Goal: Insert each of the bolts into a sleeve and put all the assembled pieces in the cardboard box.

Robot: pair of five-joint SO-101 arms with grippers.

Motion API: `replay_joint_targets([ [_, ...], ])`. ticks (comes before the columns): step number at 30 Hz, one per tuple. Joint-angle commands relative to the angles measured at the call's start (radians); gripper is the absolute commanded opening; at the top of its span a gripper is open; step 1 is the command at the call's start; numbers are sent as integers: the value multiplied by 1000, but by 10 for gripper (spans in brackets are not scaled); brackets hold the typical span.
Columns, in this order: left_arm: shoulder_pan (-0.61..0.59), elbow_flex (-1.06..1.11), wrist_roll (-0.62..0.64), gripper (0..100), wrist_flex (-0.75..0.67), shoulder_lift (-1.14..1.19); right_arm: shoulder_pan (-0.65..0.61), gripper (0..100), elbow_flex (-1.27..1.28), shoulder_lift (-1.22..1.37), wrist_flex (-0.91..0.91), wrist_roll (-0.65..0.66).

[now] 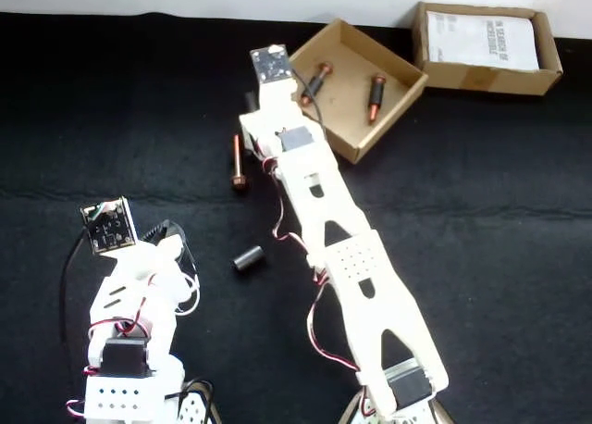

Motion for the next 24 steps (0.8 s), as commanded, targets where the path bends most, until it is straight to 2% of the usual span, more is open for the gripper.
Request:
replay_joint_targets([
  [1,-8,16,-3,10,2,-10,35,6,-35,-13,41,-6],
  [9,-8,16,-3,10,2,-10,31,6,-397,-19,348,-6],
  [24,-8,16,-3,10,2,-10,82,6,-383,-415,792,-8],
])
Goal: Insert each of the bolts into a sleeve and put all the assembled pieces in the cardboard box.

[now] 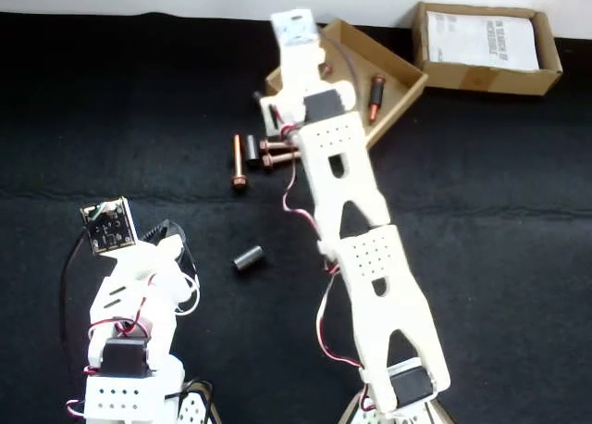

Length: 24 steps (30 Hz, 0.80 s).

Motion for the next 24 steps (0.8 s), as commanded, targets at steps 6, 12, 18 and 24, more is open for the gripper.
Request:
replay_joint_targets([
  [6,-8,16,-3,10,2,-10,56,6,-127,-268,186,-6],
  [12,-10,16,-2,10,2,-10,4,9,-125,-177,174,141],
  [18,-67,16,3,10,-3,-12,-28,40,-125,-5,-99,356],
  [24,-74,16,3,10,-3,-12,-19,123,-125,150,-366,385],
])
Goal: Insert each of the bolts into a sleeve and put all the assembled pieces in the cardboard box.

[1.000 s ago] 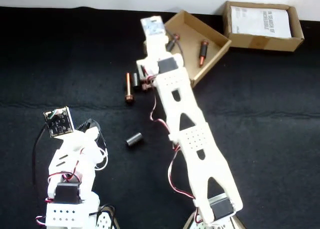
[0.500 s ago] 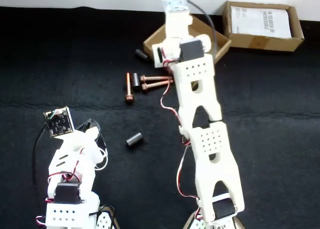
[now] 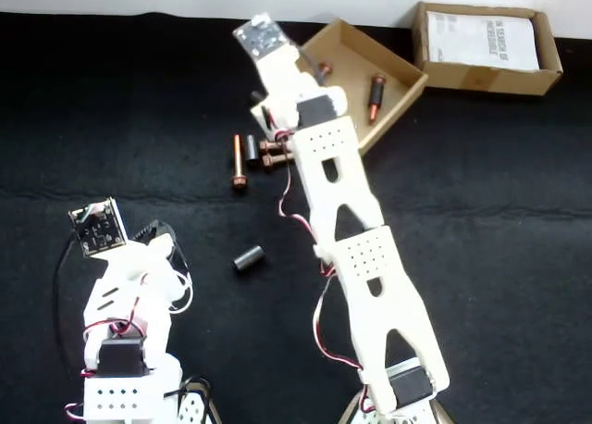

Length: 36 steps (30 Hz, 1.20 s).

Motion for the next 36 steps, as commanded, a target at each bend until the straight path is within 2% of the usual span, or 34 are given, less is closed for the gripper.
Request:
replay_joint_targets([
  [1,-12,16,3,10,-3,-12,5,123,-117,53,-168,17],
  [10,-12,16,3,10,-3,-12,-27,123,-116,217,-518,17],
  [17,-12,16,3,10,-3,-13,-47,126,-116,295,-671,20],
  [20,-13,16,3,10,-3,-13,-39,126,-108,323,-710,75],
  [25,-28,16,3,10,-3,-15,-18,123,33,331,-823,103],
  [27,-28,16,3,10,-3,-15,-18,102,59,329,-829,98],
  [30,-28,16,3,10,-3,-15,-18,2,30,329,-826,103],
  [36,-28,16,3,10,-3,-15,-19,7,25,329,-765,103],
])
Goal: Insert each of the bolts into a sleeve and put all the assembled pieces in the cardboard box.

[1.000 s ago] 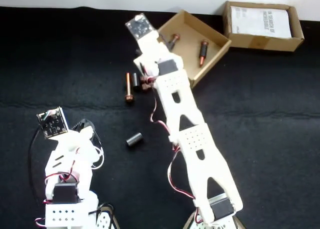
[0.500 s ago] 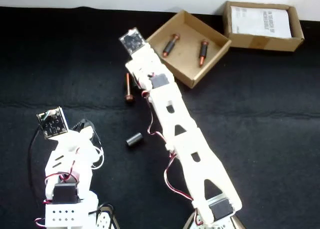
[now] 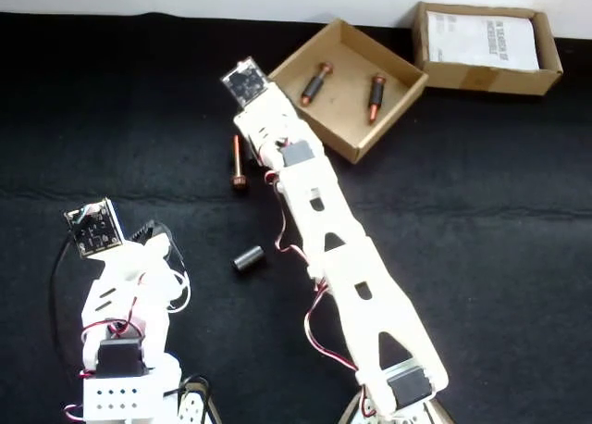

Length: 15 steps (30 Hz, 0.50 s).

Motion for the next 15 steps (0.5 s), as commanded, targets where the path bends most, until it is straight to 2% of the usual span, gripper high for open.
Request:
replay_joint_targets([
  [1,-8,16,3,10,-3,-15,8,7,-28,-16,56,14],
  [9,-8,16,3,10,-3,-15,5,7,-168,-53,317,6],
  [13,-8,16,3,10,-3,-15,7,19,-176,-70,303,12],
  [15,-8,16,3,10,-3,-15,8,68,-174,-73,302,9],
])
